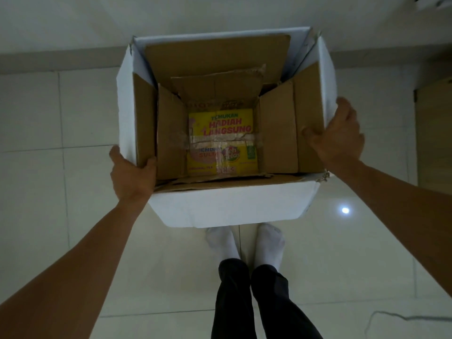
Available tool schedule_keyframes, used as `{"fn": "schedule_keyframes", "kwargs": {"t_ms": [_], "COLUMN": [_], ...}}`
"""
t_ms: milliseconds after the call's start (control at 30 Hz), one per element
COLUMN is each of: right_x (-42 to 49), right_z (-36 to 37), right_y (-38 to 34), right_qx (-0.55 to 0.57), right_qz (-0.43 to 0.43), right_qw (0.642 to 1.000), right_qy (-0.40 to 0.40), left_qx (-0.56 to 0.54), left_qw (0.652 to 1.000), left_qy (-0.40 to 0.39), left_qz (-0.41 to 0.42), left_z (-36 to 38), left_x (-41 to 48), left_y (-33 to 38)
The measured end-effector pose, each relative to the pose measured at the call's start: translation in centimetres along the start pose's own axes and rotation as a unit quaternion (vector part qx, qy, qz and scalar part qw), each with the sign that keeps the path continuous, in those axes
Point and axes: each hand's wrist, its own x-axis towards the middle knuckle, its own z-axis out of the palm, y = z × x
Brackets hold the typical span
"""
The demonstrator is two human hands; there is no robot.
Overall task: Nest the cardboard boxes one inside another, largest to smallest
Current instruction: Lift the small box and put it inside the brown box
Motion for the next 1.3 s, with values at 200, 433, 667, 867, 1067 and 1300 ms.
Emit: {"fn": "schedule_keyframes", "kwargs": {"t_ms": [200,433,667,867,1067,1300], "right_x": [-0.7,-0.9,-2.6,-3.3,-2.4,0.6], "right_z": [1.3,1.1,-0.5,-1.6,-4.2,-7.9], "right_y": [1.7,2.8,7.9,14.9,21.9,29.1], "right_qx": [0.147,0.166,0.165,0.140,0.139,0.171], "right_qz": [0.092,0.087,0.094,0.104,0.122,0.125], "right_qw": [0.977,0.976,0.977,0.983,0.981,0.974], "right_qy": [-0.124,-0.113,-0.101,-0.064,-0.057,-0.077], "left_qx": [0.009,0.007,-0.011,-0.016,-0.018,-0.024], "left_qw": [1.000,1.000,1.000,1.000,0.999,1.000], "left_qy": [-0.001,0.005,-0.011,-0.020,-0.018,-0.012], "left_qz": [-0.003,-0.011,-0.004,0.018,0.030,0.015], "left_z": [1.1,1.2,3.2,6.6,10.6,15.9], "left_x": [-1.0,-2.5,-7.4,-12.6,-18.4,-25.2], "left_y": [0.3,-0.1,-0.2,1.1,3.9,7.5]}}
